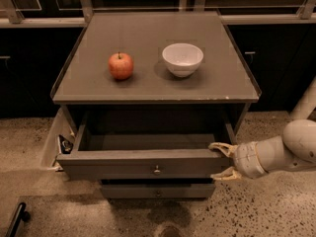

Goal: Open top drawer

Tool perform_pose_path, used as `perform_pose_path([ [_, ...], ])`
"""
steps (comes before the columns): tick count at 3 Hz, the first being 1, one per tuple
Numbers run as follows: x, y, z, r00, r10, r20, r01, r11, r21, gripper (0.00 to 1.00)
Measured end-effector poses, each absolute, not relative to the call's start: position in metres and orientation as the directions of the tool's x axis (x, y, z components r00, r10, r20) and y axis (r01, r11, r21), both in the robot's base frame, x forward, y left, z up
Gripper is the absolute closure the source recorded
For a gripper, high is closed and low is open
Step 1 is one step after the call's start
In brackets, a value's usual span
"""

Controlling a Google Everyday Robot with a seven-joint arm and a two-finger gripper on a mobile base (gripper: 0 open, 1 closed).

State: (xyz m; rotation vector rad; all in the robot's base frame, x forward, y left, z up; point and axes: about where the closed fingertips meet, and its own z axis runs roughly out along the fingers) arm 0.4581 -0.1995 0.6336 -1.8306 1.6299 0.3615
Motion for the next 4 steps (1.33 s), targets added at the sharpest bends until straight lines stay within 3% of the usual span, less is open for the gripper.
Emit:
perform_pose_path([
  [1,0.459,-0.1995,0.6387,0.188,-0.779,-0.598,-0.959,-0.014,-0.284,0.84],
  [2,0.459,-0.1995,0.6387,0.188,-0.779,-0.598,-0.959,-0.014,-0.284,0.81],
  [4,0.459,-0.1994,0.6387,0.188,-0.779,-0.598,-0.959,-0.014,-0.284,0.35],
])
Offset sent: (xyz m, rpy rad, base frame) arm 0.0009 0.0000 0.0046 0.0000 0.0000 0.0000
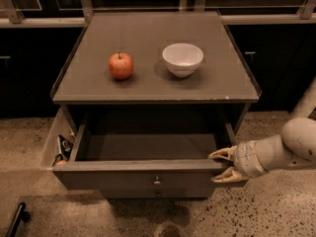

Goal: Open top drawer

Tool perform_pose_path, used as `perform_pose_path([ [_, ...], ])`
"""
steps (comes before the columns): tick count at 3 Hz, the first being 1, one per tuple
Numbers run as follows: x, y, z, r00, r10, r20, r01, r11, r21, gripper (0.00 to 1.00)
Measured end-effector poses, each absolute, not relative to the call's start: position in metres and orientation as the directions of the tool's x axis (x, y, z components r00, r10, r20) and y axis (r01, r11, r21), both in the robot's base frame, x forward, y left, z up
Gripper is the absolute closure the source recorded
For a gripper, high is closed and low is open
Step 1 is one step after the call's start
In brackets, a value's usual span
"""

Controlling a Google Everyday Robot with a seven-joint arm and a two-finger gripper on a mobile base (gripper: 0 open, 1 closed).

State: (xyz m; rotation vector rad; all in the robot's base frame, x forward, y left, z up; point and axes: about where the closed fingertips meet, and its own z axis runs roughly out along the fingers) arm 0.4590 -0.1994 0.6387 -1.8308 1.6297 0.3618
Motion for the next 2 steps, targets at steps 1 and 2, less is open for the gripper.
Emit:
perform_pose_path([
  [1,0.452,-0.195,0.631,0.192,-0.761,-0.619,-0.969,-0.046,-0.244,0.38],
  [2,0.425,-0.201,0.629,0.197,-0.754,-0.627,-0.975,-0.081,-0.209,0.61],
])
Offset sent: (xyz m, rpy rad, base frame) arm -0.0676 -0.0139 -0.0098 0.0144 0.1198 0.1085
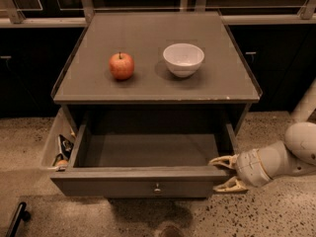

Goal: Open top drawer

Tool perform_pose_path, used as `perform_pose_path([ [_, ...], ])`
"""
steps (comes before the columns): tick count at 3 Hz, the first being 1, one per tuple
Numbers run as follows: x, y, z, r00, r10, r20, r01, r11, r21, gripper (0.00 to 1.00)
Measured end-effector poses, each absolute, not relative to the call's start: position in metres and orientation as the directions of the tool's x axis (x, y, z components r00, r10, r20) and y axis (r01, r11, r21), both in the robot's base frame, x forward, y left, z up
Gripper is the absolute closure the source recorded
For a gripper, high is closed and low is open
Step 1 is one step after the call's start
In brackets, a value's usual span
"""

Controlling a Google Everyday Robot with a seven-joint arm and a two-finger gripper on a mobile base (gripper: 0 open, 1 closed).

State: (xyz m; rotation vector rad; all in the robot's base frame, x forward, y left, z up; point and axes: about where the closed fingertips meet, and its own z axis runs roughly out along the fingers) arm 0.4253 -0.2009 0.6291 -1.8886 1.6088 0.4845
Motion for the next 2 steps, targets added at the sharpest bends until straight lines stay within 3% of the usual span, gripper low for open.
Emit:
perform_pose_path([
  [1,0.411,-0.2037,0.6333,0.212,-0.759,-0.616,-0.972,-0.097,-0.215,0.84],
  [2,0.4094,-0.2036,0.6347,0.212,-0.759,-0.616,-0.972,-0.097,-0.215,1.0],
])
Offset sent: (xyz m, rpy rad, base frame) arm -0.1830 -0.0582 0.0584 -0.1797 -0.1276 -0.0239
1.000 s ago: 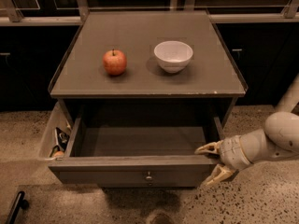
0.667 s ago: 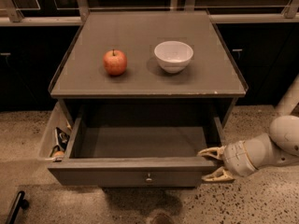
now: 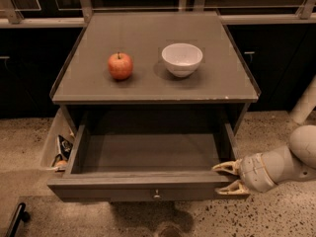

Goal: Open top drawer

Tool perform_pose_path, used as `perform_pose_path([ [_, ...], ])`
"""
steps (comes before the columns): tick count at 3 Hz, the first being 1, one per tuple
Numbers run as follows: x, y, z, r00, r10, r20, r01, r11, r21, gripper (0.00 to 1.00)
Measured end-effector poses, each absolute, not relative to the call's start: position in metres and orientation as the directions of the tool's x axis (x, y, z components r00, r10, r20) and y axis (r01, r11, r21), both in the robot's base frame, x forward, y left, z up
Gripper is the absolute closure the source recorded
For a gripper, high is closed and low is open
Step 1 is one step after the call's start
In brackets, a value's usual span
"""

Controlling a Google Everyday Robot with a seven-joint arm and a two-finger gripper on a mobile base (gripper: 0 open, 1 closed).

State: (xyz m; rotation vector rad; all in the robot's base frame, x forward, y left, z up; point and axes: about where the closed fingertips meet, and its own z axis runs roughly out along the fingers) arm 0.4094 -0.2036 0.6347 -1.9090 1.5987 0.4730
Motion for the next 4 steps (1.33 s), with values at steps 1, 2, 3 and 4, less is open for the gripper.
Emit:
perform_pose_path([
  [1,0.4094,-0.2036,0.6347,0.212,-0.759,-0.616,-0.972,-0.097,-0.215,0.81],
  [2,0.4094,-0.2036,0.6347,0.212,-0.759,-0.616,-0.972,-0.097,-0.215,0.58],
  [3,0.4094,-0.2036,0.6347,0.212,-0.759,-0.616,-0.972,-0.097,-0.215,0.35],
  [4,0.4094,-0.2036,0.6347,0.212,-0.759,-0.616,-0.972,-0.097,-0.215,0.12],
])
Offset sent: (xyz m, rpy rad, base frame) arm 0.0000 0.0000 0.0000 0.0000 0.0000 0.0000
